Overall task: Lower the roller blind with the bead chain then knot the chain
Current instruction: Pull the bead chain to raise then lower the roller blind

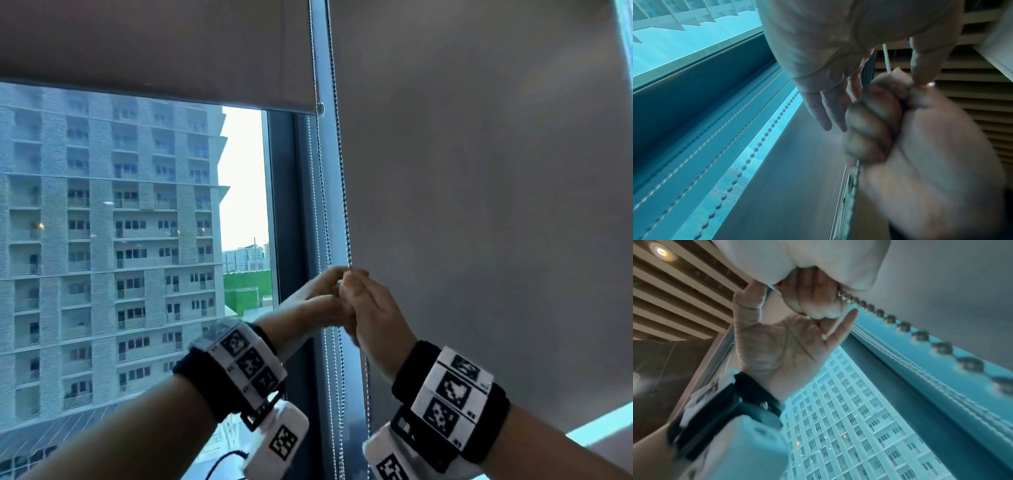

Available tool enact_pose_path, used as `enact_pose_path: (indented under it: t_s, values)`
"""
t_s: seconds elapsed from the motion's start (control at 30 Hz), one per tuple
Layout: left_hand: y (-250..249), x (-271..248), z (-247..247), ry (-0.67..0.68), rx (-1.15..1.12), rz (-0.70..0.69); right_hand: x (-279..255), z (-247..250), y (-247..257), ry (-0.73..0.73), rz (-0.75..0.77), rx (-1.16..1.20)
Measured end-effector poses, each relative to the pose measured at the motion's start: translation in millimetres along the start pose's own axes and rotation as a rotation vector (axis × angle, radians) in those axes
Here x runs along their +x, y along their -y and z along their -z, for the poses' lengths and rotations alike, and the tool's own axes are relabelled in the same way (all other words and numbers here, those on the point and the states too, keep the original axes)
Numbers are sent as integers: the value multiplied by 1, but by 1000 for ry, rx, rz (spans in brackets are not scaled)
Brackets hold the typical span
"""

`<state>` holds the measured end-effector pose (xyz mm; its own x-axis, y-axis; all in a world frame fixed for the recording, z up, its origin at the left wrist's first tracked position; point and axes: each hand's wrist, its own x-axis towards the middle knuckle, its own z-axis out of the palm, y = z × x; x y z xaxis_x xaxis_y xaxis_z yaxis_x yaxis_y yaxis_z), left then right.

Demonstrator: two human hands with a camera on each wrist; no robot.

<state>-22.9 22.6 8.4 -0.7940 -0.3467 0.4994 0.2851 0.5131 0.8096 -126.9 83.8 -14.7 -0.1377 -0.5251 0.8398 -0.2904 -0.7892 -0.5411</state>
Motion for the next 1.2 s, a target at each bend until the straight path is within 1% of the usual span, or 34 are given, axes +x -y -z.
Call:
enact_pose_path:
  t_s: [0.1,0.2,0.27,0.37,0.47,0.53,0.6,0.67,0.8,0.93,1.03,1.13,1.2]
  values:
    - [-22,12,4,-15,-100,36,-16,-1,-19,22,-16,31]
    - [-50,29,5,-70,-185,7,-33,-5,-43,61,-38,-82]
    - [-67,38,5,-158,-255,-46,-48,-8,-55,100,-60,-127]
    - [-78,50,7,-302,-337,-117,-65,-10,-68,141,-108,-162]
    - [-76,57,7,-417,-256,-185,-66,-8,-78,188,-159,-122]
    - [-75,59,5,-417,-226,-211,-60,-4,-76,216,-191,-87]
    - [-75,59,3,-403,-212,-219,-50,-1,-72,238,-241,-106]
    - [-72,57,3,-404,-198,-218,-38,3,-66,216,-270,-116]
    - [-47,47,2,-410,-145,-207,-8,8,-47,168,-193,-121]
    - [-6,26,-11,-415,-108,-125,19,8,-25,55,-131,-59]
    - [23,10,-22,-417,-116,-83,35,8,-11,60,-83,-66]
    - [43,-3,-27,-384,-157,-35,47,5,1,101,-83,14]
    - [51,-8,-26,-351,-135,-24,49,1,8,93,-97,88]
